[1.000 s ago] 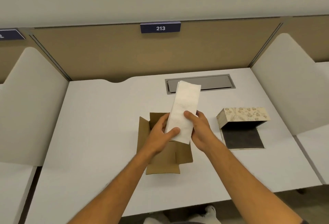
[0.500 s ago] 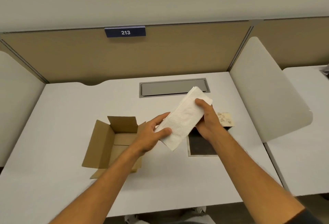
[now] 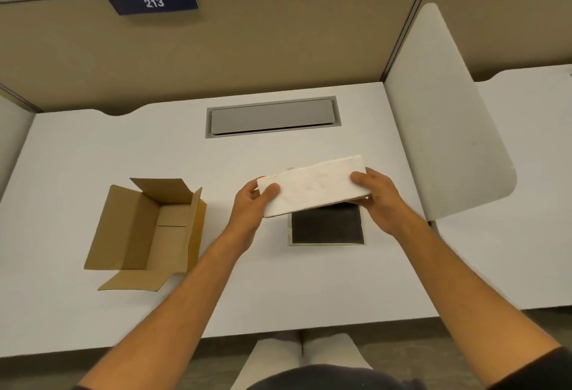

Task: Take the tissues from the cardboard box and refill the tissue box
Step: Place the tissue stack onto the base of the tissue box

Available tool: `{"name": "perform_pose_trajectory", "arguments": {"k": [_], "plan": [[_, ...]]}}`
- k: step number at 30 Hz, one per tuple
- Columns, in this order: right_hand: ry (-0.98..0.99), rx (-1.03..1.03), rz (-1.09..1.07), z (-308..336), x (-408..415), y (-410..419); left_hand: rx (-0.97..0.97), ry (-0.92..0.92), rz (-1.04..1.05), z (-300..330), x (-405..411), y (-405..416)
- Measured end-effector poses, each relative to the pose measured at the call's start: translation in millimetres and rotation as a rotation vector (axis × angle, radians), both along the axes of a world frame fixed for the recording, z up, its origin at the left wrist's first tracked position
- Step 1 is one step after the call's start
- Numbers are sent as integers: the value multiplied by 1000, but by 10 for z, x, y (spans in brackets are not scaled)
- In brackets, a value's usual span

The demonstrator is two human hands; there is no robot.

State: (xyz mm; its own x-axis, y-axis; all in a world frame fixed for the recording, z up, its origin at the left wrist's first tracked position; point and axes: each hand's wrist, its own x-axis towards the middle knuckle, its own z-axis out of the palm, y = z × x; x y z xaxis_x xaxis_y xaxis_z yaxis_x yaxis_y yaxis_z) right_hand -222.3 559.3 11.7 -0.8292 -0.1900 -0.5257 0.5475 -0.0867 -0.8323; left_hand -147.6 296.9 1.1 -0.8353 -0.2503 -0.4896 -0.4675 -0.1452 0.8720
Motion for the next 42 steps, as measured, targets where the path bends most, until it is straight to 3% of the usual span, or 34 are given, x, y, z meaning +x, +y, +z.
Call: {"name": "perform_pose_trajectory", "arguments": {"k": [16,27,35,42], "plan": [[-168,331,128,-1197,463,289,-194,-272,-108,-976,81,476],[-92,513,22,-1796,203,396,-204,-308,-126,-1519,-300,682],[-57,615,38,-1913,149,425,-339,-363,-128,-1697,-298,732],[-28,636,244,-1903,205,479,-303,-396,-211,-1681,-238,706]]}}
